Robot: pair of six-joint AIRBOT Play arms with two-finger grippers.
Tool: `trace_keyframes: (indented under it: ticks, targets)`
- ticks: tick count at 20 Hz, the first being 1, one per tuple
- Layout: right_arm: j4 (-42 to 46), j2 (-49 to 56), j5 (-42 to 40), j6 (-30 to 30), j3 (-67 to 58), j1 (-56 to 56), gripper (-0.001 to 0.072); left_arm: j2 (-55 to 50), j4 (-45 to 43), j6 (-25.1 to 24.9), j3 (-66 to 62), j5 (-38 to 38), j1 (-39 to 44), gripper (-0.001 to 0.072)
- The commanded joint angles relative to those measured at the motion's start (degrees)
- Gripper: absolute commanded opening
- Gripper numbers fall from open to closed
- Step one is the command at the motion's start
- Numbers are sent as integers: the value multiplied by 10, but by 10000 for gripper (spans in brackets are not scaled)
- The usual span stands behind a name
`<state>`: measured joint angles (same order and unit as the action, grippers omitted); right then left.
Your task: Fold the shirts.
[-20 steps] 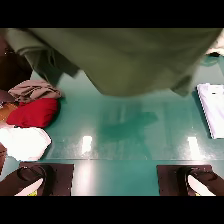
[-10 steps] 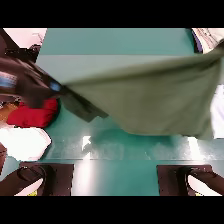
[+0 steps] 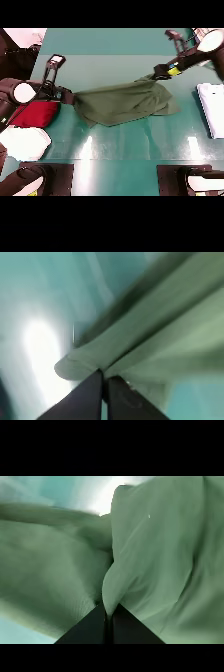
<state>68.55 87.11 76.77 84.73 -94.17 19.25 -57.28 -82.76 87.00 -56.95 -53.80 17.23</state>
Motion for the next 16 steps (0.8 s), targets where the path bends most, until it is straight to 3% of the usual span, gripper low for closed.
trace_keyframes:
  ticks: [1, 2, 3, 5, 6, 7, 8, 12, 16]
  targets:
    - [-3, 59, -133, -2, 12, 2, 94, -26, 9, 3, 18, 99, -54, 26]
    - [-3, 70, -135, -2, -1, 2, 293, -33, 9, -7, 18, 110, -57, 26]
    - [-3, 78, -132, -2, -17, 1, 411, -42, 9, -17, 16, 121, -57, 26]
    - [-6, 88, -117, -2, -53, -6, 414, -62, 6, -19, 4, 140, -57, 27]
    - [-10, 88, -104, -2, -69, -11, 414, -69, 3, -19, -5, 142, -58, 96]
    - [-12, 87, -83, -2, -86, -21, 414, -75, 4, -13, -17, 139, -61, 328]
    - [-11, 87, -55, -2, -103, -31, 414, -77, 6, -12, -30, 128, -69, 437]
    - [-15, 78, 44, -5, -123, -80, 414, -76, 12, -13, -103, 7, -135, 436]
    - [-16, 10, 47, -20, -14, -116, 414, -73, 132, -41, -75, -132, -195, 437]
